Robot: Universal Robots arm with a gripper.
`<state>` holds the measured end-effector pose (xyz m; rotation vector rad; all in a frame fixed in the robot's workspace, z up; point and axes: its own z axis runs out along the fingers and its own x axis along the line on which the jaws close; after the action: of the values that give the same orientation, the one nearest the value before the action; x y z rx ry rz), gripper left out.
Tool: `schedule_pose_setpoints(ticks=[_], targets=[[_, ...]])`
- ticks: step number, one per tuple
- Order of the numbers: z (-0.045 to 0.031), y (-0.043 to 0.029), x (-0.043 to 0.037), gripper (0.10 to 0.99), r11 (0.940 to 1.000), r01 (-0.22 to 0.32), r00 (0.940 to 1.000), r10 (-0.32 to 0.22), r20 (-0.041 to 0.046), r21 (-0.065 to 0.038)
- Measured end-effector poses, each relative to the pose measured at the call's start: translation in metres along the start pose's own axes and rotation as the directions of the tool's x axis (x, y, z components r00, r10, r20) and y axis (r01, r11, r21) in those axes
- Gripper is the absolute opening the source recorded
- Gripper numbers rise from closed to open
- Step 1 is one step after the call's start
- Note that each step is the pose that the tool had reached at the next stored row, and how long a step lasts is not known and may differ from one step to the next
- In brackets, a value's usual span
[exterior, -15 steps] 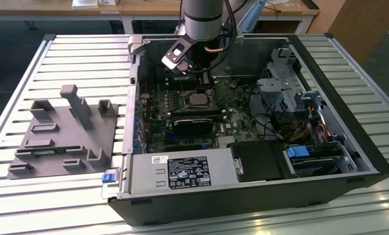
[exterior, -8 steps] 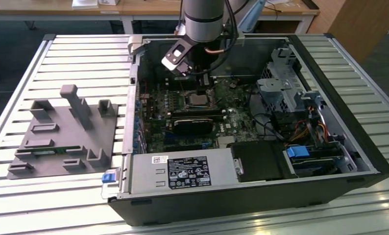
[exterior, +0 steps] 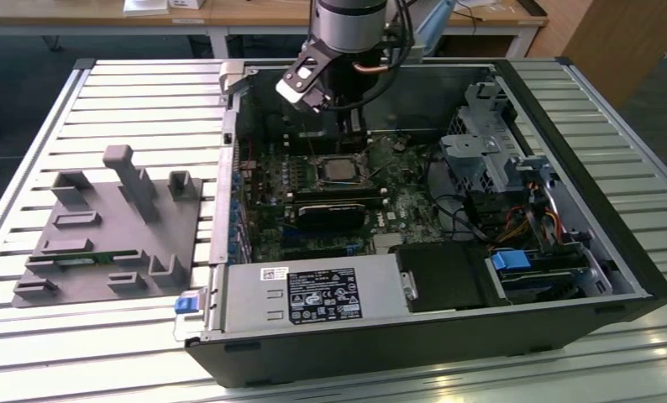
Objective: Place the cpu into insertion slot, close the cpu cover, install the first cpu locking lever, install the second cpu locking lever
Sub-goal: 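Close the cpu cover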
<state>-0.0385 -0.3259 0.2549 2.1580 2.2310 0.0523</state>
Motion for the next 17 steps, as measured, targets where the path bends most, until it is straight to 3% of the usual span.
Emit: schedule_pose_setpoints(ticks=[6,8,17], targets=[[-0.0005,0.0117,-0.0005,0.106,1.0000,0.000,1.0000,0.000,-0.0018,0.008],[-0.0083,0.0150,-0.0005,0.106,1.0000,0.000,1.0000,0.000,-0.0027,0.008],[-0.0068,0.0402,-0.0011,0.106,0.9999,0.000,1.0000,0.000,-0.0028,0.012]])
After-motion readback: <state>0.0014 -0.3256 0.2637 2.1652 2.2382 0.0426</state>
